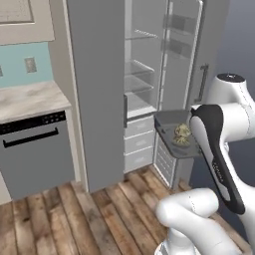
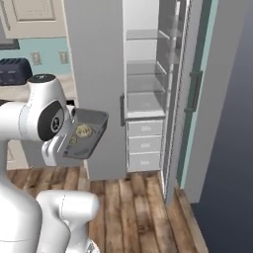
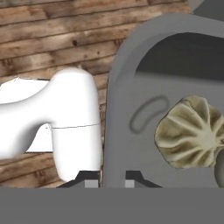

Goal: Place two dumplings into each of the tupperware containers and then place the containers in the fridge.

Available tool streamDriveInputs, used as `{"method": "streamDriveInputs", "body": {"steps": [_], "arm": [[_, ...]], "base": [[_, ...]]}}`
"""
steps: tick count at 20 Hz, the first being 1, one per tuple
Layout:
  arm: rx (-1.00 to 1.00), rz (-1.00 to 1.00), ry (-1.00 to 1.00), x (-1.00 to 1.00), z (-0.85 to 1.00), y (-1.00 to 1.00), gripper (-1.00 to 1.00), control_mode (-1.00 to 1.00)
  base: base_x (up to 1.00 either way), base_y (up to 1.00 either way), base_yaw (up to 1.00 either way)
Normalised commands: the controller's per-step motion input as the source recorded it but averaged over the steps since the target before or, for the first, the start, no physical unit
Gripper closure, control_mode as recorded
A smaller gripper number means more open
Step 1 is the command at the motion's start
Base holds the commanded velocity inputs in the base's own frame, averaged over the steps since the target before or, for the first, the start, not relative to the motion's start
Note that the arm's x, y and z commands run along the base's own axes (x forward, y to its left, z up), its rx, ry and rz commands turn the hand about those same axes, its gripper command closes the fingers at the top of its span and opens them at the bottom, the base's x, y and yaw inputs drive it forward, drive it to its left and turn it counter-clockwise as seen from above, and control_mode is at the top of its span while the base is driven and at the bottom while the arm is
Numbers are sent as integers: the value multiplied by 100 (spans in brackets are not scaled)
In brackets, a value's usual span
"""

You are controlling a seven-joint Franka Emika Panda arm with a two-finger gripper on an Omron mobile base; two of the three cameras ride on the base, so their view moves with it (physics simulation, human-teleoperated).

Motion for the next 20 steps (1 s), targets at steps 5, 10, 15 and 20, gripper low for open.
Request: {"method": "streamDriveInputs", "body": {"steps": [5, 10, 15, 20], "arm": [[0, 0, 0, 0, 0, 0, 100, 100], [0, 0, 0, 0, 0, 0, 100, 100], [0, 0, 0, 0, 0, 0, 100, 100], [0, 0, 0, 0, 0, 0, 100, 100]], "base": [[70, -8, 2], [66, 0, -2], [68, 0, -14], [67, -9, -33]]}}
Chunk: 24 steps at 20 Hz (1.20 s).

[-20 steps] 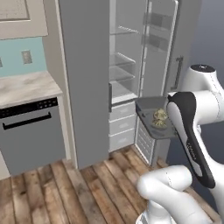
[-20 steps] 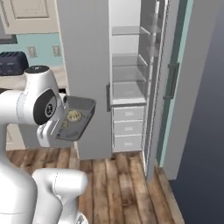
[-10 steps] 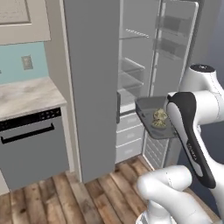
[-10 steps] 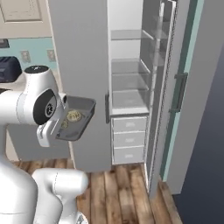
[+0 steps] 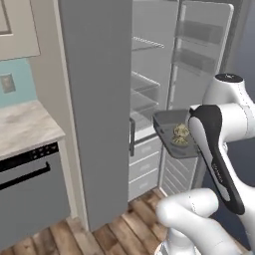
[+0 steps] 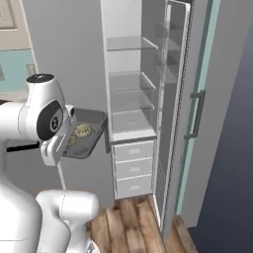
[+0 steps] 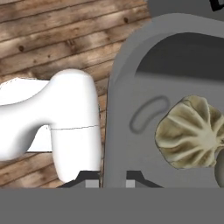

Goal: Place two dumplings into each of the tupperware containers and then place the containers in the fridge.

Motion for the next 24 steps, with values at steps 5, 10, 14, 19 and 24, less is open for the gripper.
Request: {"method": "streamDriveInputs", "body": {"steps": [5, 10, 14, 19, 24], "arm": [[0, 0, 0, 0, 0, 0, 100, 100], [0, 0, 0, 0, 0, 0, 100, 100], [0, 0, 0, 0, 0, 0, 100, 100], [0, 0, 0, 0, 0, 0, 100, 100], [0, 0, 0, 0, 0, 0, 100, 100]], "base": [[71, -20, -26], [85, -50, -11], [93, -40, -9], [66, -13, -2], [2, 13, 11]]}}
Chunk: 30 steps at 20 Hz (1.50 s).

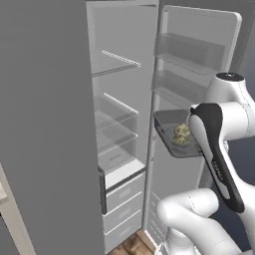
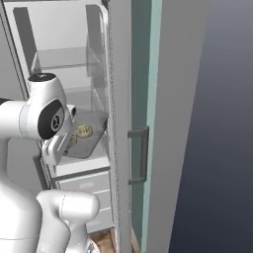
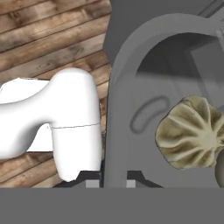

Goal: Place two dumplings into each of the tupperware containers and then place the containers in the fridge.

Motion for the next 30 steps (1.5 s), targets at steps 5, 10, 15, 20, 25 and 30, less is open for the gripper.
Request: {"method": "streamDriveInputs", "body": {"steps": [5, 10, 15, 20, 25, 30], "arm": [[0, 0, 0, 0, 0, 0, 100, 100], [0, 0, 0, 0, 0, 0, 100, 100], [0, 0, 0, 0, 0, 0, 100, 100], [0, 0, 0, 0, 0, 0, 100, 100], [0, 0, 0, 0, 0, 0, 100, 100], [0, 0, 0, 0, 0, 0, 100, 100]], "base": [[10, 19, 21], [20, 20, 25], [5, 3, 28], [11, -9, 2], [-21, -30, -6], [-70, -7, 0]]}}
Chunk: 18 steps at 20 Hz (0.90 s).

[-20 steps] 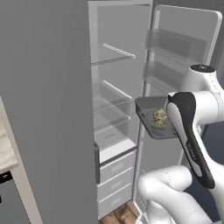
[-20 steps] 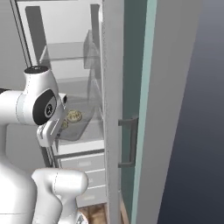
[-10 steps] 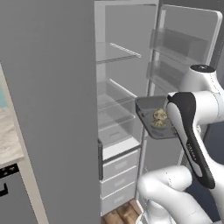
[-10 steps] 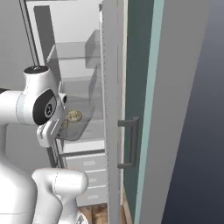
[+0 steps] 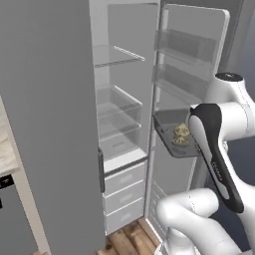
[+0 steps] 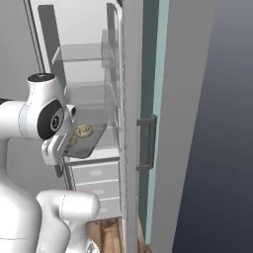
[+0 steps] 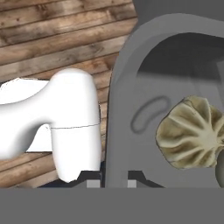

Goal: Place two dumplings into each of the tupperware containers and then place the containers in the fridge.

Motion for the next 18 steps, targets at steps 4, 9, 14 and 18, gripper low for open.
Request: {"method": "streamDriveInputs", "body": {"steps": [4, 9, 14, 18], "arm": [[0, 0, 0, 0, 0, 0, 100, 100], [0, 0, 0, 0, 0, 0, 100, 100], [0, 0, 0, 0, 0, 0, 100, 100], [0, 0, 0, 0, 0, 0, 100, 100]], "base": [[-22, 27, 11], [46, 33, 28], [76, 0, 6], [52, 0, 11]]}}
